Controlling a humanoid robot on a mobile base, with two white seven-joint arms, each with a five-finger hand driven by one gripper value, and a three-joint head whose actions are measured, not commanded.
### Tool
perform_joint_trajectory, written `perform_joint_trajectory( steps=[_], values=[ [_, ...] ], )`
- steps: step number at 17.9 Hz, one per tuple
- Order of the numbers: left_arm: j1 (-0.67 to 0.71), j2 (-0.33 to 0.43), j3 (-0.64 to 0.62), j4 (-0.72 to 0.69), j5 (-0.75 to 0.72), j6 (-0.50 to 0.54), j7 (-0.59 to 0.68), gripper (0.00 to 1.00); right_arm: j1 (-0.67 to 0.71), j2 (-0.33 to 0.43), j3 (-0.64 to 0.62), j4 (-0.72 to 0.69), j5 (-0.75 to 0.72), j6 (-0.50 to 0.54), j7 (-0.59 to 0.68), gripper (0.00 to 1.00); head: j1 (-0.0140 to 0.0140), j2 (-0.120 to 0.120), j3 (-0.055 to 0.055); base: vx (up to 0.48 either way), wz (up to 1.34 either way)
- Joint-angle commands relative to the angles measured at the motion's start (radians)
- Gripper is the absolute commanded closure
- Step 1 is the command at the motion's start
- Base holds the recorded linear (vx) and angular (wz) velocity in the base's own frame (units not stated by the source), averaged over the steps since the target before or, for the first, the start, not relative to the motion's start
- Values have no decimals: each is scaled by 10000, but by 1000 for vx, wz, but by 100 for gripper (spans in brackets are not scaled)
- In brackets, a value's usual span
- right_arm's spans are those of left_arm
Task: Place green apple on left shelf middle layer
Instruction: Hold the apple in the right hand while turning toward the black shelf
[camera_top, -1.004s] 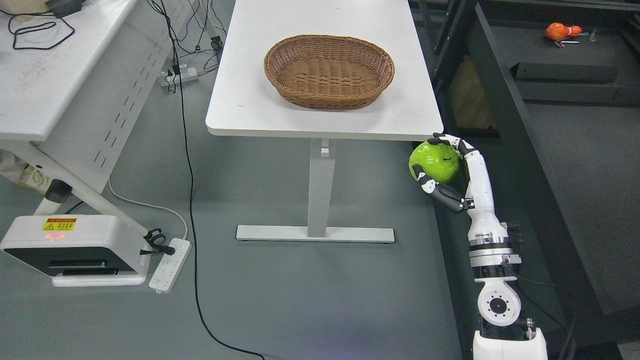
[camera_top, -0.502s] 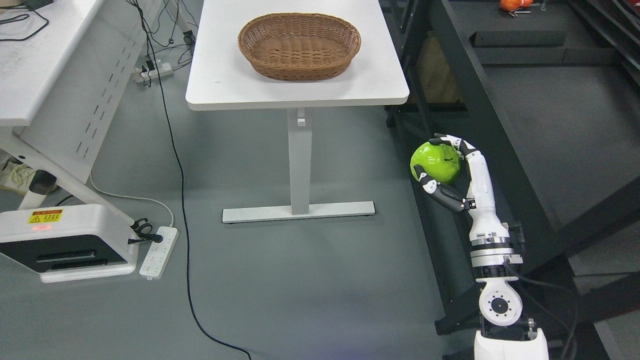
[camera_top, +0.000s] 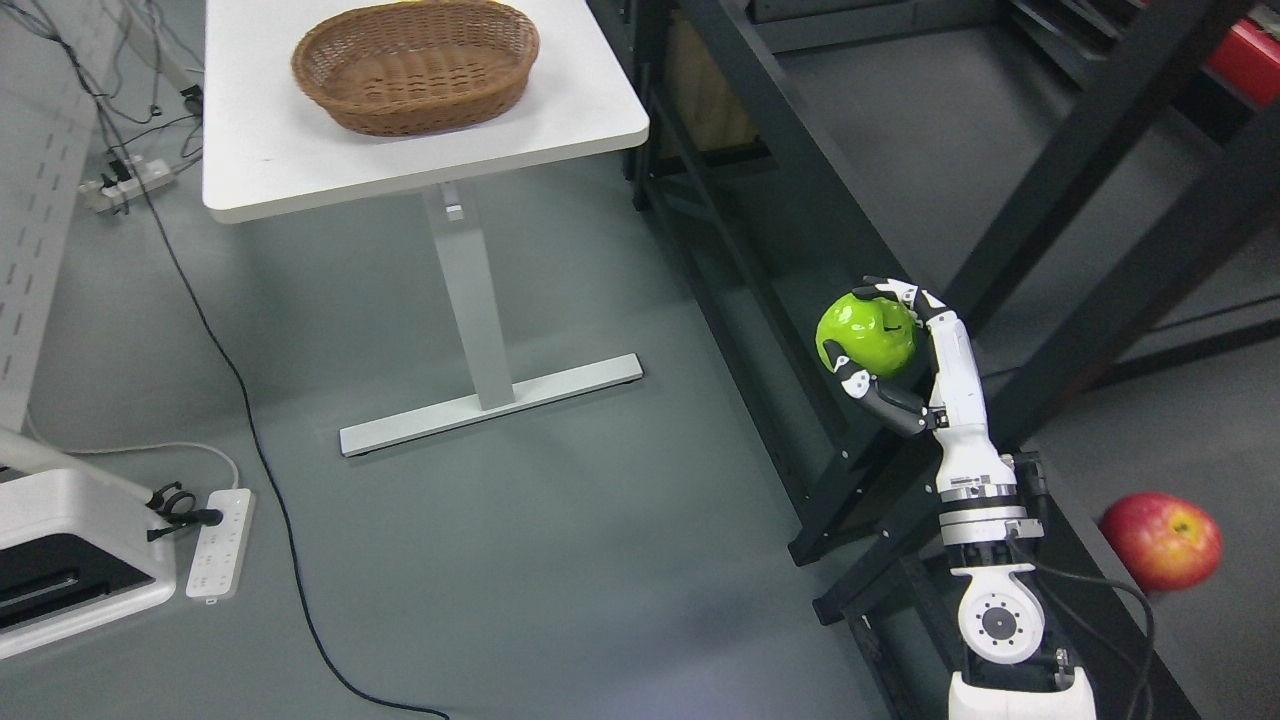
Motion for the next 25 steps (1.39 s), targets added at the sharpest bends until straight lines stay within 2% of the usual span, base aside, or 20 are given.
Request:
perform_joint_trajectory(
  steps=[1, 5, 8, 13, 25],
  values=[
    [0, 175, 1, 0, 0, -8, 1, 0, 577, -175, 845, -4, -20, -283, 280, 98, 0, 0, 0, -133, -552],
    [0, 175, 1, 0, 0, -8, 1, 0, 638, -175, 540, -4, -20, -192, 235, 98, 0, 0, 0, -119, -706],
    [0, 175, 1, 0, 0, -8, 1, 0, 501, -175, -516, -4, -35, 130, 204, 98, 0, 0, 0, -77, -736],
    [0, 175, 1, 0, 0, -8, 1, 0, 301, -175, -1868, -4, -35, 100, 204, 98, 0, 0, 0, -20, -774],
    [0, 175, 1, 0, 0, -8, 1, 0, 117, -175, -2299, 12, -20, 162, 188, 98, 0, 0, 0, 94, -720]
  ],
)
